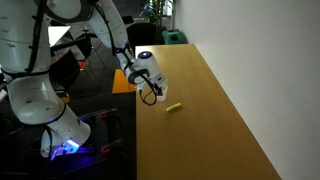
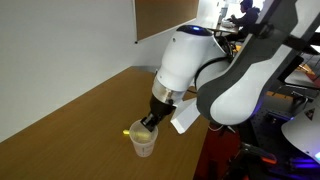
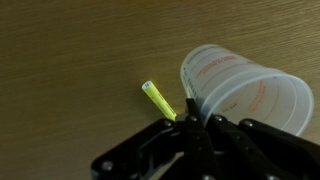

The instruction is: Move the cup closer to the marker

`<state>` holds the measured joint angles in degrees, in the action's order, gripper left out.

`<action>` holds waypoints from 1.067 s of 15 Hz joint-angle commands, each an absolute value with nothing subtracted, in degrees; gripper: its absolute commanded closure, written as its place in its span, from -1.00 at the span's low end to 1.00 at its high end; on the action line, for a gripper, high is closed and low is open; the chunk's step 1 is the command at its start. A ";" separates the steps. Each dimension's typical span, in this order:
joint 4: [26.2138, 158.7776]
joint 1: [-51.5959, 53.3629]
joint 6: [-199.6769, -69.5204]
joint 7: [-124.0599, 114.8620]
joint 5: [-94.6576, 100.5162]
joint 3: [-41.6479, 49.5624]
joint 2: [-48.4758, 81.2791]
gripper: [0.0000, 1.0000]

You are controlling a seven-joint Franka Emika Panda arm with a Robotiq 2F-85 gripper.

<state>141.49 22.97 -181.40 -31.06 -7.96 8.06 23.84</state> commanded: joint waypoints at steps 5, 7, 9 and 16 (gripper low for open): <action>139.19 20.76 -177.14 -28.14 -9.98 6.92 24.91 0.98; 138.39 20.44 -177.62 -27.79 -9.91 6.63 25.77 0.98; 137.50 20.09 -177.61 -27.39 -9.87 6.35 26.68 0.98; 134.81 15.47 -177.89 -24.33 -10.26 2.18 29.33 0.25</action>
